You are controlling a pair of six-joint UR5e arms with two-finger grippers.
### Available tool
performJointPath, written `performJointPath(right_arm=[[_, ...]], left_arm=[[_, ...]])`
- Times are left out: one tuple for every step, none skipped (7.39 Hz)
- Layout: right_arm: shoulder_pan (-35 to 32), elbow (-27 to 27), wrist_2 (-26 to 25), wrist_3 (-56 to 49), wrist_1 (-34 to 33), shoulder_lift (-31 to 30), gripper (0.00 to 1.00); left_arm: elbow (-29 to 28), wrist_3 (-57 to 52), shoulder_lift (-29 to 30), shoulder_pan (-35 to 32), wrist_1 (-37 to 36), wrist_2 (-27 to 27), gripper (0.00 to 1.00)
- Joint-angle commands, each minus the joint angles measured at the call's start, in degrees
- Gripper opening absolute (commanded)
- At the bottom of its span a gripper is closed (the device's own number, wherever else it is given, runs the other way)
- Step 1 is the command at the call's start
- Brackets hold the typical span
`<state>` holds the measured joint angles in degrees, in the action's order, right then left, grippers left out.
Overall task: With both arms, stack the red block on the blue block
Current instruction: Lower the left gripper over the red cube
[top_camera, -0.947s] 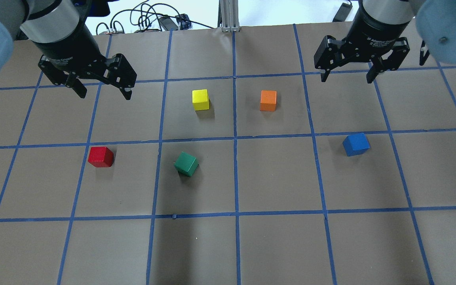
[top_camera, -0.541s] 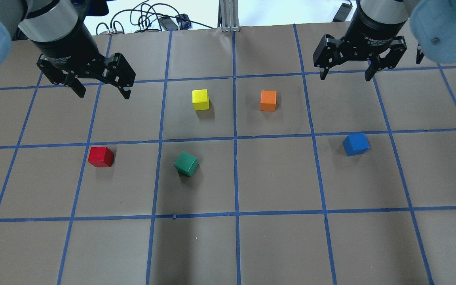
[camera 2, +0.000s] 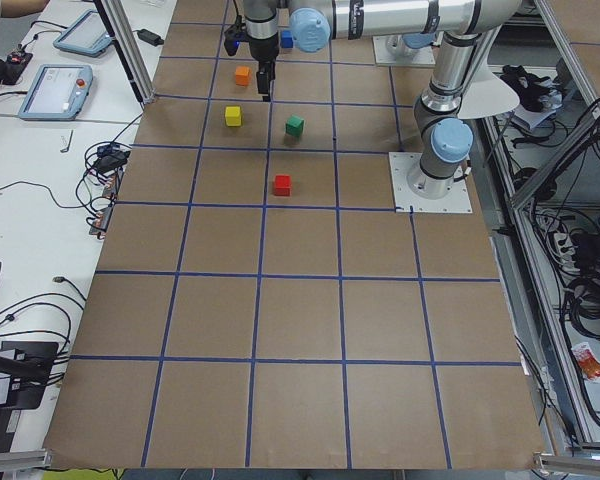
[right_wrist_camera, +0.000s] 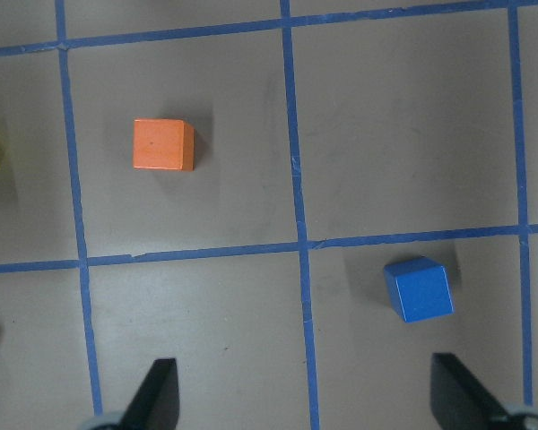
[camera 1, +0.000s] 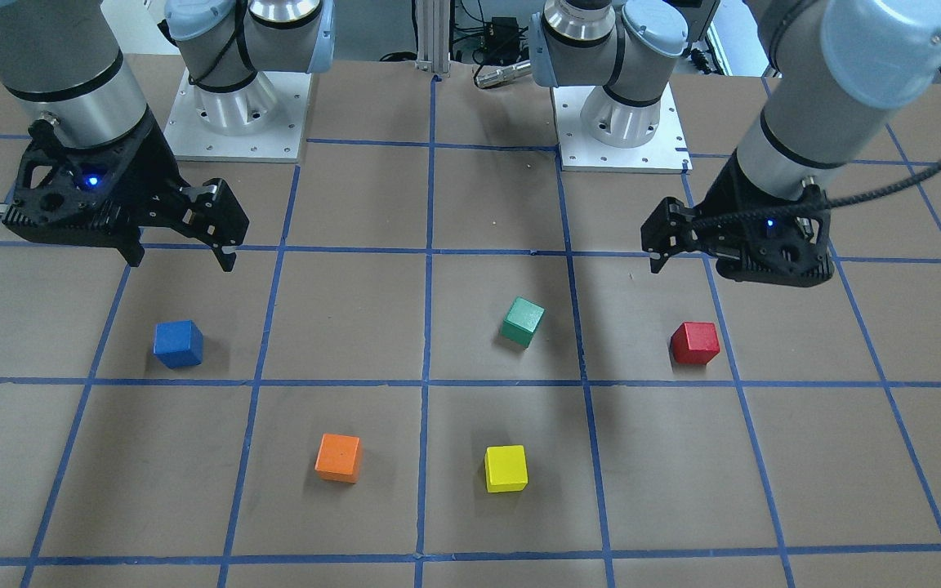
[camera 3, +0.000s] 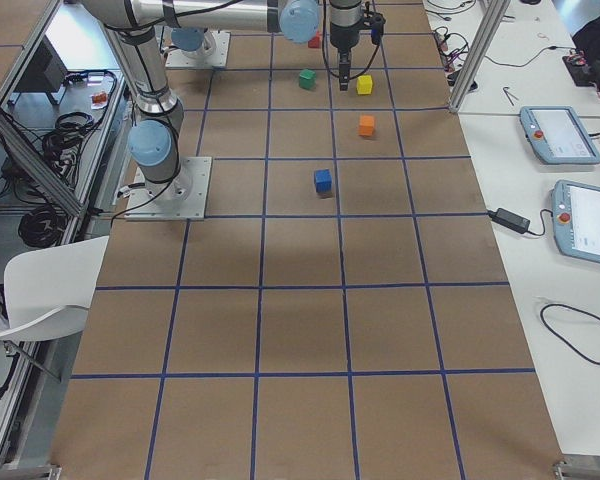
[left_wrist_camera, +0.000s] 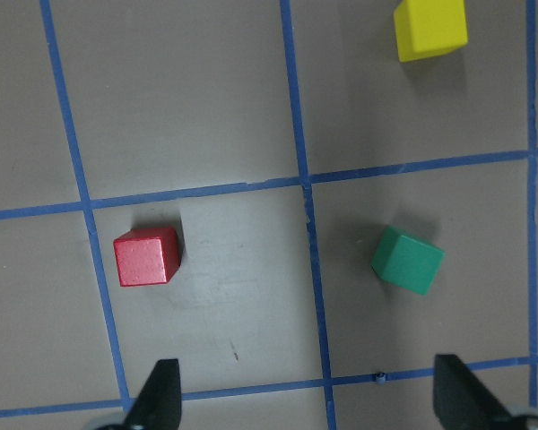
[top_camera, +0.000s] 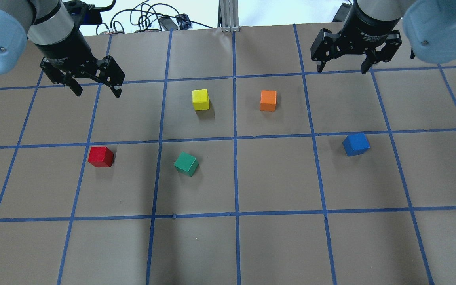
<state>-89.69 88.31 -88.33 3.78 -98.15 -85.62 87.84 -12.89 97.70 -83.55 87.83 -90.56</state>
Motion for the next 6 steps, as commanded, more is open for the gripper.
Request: performJointPath(right_arm=[[-0.05, 1.51, 0.26, 0.53, -2.46, 0.10, 1.00], [-0.05, 2.65, 0.26, 0.53, -6.66, 0.54, 1.00], [-0.05, 3.01, -0.09, 0.27, -8.09, 0.02, 1.00], [-0.05, 3.18, -0.09, 0.35, -7.24, -0.42, 1.00], [0.04, 3.10, -0.18, 0.35, -6.97, -0.42, 1.00], [-0.05, 3.10, -0.09, 0.35, -6.96, -0.42, 1.00]], left_arm=[[0.22, -4.95, 4.24, 2.86, -1.61, -0.32, 1.00], [1.44, -6.43, 5.82, 5.30, -2.39, -0.32, 1.00], [4.59, -6.79, 6.19, 8.20, -5.09, -0.23, 1.00], [8.45, -7.41, 6.28, 8.49, -9.65, -0.41, 1.00], [13.19, -10.28, 6.45, 9.10, -17.17, -0.50, 1.00], [17.15, -10.92, 6.45, 9.11, -22.82, -0.50, 1.00]])
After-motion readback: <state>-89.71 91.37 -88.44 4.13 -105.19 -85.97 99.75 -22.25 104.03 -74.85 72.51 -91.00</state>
